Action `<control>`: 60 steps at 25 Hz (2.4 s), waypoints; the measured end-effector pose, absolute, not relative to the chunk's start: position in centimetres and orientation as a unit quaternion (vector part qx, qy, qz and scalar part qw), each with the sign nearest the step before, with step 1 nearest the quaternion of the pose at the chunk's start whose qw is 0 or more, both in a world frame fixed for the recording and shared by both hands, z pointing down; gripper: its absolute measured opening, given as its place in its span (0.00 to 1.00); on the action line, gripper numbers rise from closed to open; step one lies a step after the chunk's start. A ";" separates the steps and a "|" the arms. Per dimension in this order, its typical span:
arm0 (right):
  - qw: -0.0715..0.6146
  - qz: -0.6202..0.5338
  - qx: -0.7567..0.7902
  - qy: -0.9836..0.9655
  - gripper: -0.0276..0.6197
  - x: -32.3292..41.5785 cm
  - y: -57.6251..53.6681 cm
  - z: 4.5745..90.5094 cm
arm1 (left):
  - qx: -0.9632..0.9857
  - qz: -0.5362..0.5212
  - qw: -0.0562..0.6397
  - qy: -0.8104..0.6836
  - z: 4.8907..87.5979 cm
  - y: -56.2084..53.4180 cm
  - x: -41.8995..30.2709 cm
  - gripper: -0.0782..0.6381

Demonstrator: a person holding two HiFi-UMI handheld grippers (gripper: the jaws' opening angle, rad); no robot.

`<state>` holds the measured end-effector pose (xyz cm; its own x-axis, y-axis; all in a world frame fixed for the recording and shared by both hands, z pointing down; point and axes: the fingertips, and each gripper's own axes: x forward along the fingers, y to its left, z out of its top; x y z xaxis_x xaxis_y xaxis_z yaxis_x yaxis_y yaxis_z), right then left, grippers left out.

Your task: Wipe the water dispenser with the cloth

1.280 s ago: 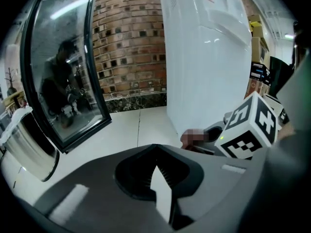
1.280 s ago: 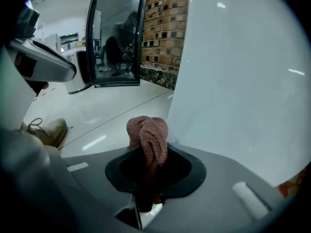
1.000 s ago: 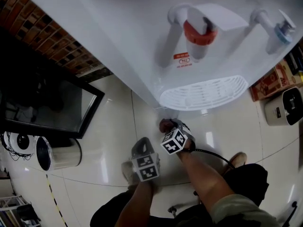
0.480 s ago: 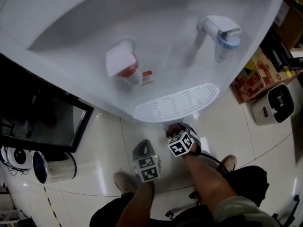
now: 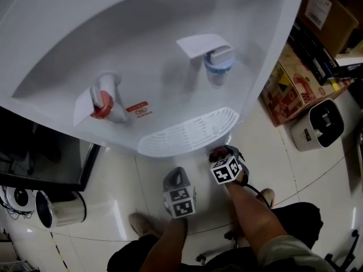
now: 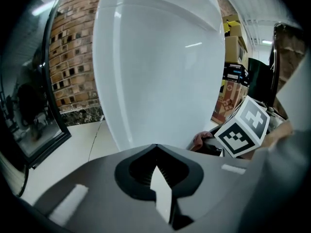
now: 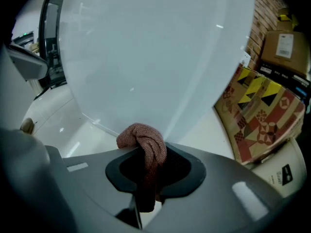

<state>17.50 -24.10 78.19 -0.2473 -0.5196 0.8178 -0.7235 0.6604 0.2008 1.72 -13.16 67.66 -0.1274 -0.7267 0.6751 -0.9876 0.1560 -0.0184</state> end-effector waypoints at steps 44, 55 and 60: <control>0.120 -0.055 0.329 -0.935 0.18 18.4 -19.2 30.3 | 0.762 0.102 0.055 -0.637 33.7 -12.4 12.0 0.11; 0.015 -0.039 0.355 -0.934 0.18 20.4 -18.6 23.6 | 0.737 0.079 0.040 -0.670 30.5 -11.5 9.0 0.11; -0.020 -0.044 0.378 -0.925 0.18 22.2 -17.6 21.4 | 0.761 0.064 0.021 -0.645 29.7 -10.1 10.9 0.11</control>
